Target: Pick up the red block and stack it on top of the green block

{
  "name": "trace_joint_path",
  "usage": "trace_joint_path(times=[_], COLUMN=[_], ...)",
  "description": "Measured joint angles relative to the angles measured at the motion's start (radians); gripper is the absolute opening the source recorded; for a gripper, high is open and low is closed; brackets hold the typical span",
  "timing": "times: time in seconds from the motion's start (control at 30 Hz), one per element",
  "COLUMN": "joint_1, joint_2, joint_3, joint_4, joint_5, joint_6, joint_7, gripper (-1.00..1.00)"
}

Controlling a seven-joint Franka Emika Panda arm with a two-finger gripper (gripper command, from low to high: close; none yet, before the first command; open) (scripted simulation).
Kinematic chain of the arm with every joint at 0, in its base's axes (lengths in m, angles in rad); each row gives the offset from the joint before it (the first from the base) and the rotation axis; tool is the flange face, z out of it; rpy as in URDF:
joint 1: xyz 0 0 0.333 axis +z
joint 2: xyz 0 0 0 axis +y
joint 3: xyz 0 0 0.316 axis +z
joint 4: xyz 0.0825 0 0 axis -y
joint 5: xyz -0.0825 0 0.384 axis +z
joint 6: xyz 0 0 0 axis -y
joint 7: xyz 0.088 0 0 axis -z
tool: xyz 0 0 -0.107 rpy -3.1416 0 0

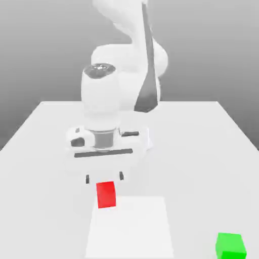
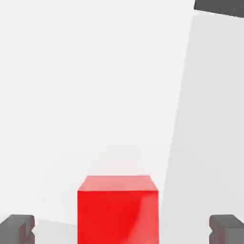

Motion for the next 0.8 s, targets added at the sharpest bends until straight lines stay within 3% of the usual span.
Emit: trace_joint_path(times=[0.07,0.1,0.33,0.6,0.8], joint_1=[-0.045,-0.065,-0.074,-0.074,0.074], joint_2=[0.076,0.108,0.113,-0.146,-0.075], joint_3=[0.053,0.075,0.084,0.053,0.128], joint_4=[0.008,0.012,0.012,-0.024,0.157], joint_5=[0.039,0.05,0.047,-0.063,-0.011], joint_6=[0.064,0.092,0.096,-0.126,-0.238], joint_7=[-0.03,-0.039,-0.038,0.04,0.028], gripper=[0.0,-1.0,-1.0,-1.0,-1.0])
